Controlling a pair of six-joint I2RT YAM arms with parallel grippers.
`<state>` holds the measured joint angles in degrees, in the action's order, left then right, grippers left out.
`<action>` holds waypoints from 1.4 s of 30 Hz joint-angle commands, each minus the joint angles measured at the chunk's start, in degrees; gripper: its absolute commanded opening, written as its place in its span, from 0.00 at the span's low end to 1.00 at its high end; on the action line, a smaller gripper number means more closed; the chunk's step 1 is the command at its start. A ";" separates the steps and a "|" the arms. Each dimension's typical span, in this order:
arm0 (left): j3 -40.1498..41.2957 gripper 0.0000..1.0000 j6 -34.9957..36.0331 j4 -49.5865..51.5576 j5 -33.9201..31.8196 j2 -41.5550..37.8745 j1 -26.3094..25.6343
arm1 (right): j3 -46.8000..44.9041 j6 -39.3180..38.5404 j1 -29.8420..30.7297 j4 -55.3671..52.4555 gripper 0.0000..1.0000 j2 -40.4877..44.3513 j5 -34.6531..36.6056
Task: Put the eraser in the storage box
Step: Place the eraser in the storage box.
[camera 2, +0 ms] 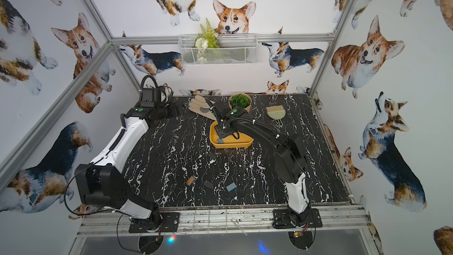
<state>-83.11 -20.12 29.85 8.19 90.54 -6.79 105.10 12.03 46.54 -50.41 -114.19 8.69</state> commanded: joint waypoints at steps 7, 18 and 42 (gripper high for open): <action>-9.85 0.96 -0.01 0.51 2.65 9.38 0.19 | 10.55 4.21 -3.53 -4.33 0.27 -10.81 -3.44; -15.97 0.96 0.08 1.68 4.14 16.21 0.54 | 16.43 6.98 -5.05 -6.04 0.27 -18.28 -6.66; -17.87 0.96 0.17 1.59 5.30 20.10 1.99 | 21.62 8.95 -6.55 -5.32 0.27 -27.13 -5.98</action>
<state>-100.47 -20.12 31.31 12.80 110.34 -5.08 125.32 19.94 40.07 -54.63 -140.35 1.58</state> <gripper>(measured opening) 0.959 0.273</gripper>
